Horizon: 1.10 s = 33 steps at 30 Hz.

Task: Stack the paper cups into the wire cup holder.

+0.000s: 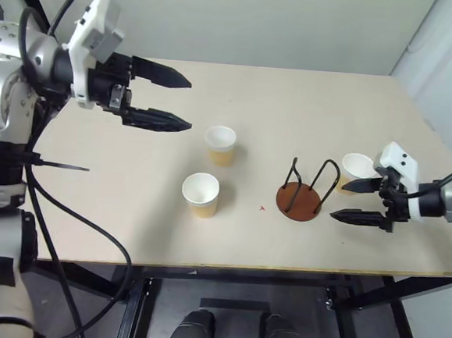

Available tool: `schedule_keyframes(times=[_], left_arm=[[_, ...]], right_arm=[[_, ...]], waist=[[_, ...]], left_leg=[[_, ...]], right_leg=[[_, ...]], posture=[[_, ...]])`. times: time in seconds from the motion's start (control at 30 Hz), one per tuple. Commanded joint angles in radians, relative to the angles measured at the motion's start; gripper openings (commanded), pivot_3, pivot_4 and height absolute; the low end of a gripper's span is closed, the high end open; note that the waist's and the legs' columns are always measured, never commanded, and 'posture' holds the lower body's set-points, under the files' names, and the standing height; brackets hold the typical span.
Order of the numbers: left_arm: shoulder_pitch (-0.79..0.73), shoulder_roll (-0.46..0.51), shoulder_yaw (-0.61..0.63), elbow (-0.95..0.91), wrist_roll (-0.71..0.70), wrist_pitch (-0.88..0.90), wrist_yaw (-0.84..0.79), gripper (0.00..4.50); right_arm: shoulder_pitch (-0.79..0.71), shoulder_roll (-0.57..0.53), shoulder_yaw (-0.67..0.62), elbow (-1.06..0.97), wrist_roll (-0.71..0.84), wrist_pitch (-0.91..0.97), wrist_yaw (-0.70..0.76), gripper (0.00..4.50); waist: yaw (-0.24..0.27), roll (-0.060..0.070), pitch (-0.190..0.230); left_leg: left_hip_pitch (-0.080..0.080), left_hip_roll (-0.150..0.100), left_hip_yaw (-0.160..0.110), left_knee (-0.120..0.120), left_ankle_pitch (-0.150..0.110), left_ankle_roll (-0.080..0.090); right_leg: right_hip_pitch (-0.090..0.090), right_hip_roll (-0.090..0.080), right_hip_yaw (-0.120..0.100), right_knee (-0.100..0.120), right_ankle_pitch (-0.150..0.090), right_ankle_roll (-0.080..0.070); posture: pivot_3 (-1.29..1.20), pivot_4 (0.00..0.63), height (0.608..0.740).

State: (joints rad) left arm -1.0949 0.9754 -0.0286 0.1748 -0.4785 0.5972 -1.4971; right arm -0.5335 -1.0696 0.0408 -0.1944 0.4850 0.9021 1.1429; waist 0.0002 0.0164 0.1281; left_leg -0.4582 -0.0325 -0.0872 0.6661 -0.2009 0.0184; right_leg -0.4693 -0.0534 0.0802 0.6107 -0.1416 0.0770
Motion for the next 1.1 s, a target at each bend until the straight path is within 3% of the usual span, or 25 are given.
schedule_keyframes(times=[0.03,0.33,0.43,0.8,1.1], left_arm=[[-0.028,0.024,0.042,-0.031,-0.012,0.012,0.009,4.22],[-0.031,0.050,0.043,-0.049,-0.005,0.024,0.015,4.22],[-0.029,0.056,0.046,-0.053,-0.007,0.027,0.019,4.22],[0.018,0.060,0.061,-0.110,-0.043,0.067,0.028,4.22],[0.093,0.078,0.093,-0.195,-0.093,0.110,0.056,4.22]], right_arm=[[-0.029,0.029,0.017,0.011,-0.023,-0.020,-0.027,4.47],[-0.119,0.170,0.095,0.137,-0.096,-0.035,-0.096,4.47],[-0.133,0.189,0.094,0.152,-0.109,-0.038,-0.108,3.88],[-0.174,0.235,0.060,0.099,-0.073,0.022,-0.142,0.01],[-0.209,0.290,0.061,0.079,-0.066,0.052,-0.188,0.01]], waist=[[-0.001,0.000,0.000],[-0.001,0.000,0.000],[-0.001,0.000,0.000],[-0.004,0.000,0.000],[-0.002,0.000,0.000]], left_leg=[[0.000,0.000,0.000,0.000,0.000,0.000],[0.001,0.000,0.000,0.000,0.000,0.000],[0.000,0.000,0.000,0.000,0.000,0.000],[0.000,0.000,0.000,0.000,0.000,0.000],[0.000,0.000,0.000,-0.001,0.000,0.000]], right_leg=[[0.000,0.000,0.000,0.000,0.000,0.000],[0.000,0.000,0.000,0.000,0.001,-0.001],[0.000,0.000,0.000,0.000,0.002,-0.001],[-0.001,0.000,0.000,0.000,0.002,-0.002],[-0.001,0.000,-0.001,0.000,0.002,-0.003]], posture=[[0.00,0.150,0.740],[0.00,0.150,0.740],[0.00,0.150,0.740],[0.00,0.150,0.740],[0.00,0.150,0.740]])
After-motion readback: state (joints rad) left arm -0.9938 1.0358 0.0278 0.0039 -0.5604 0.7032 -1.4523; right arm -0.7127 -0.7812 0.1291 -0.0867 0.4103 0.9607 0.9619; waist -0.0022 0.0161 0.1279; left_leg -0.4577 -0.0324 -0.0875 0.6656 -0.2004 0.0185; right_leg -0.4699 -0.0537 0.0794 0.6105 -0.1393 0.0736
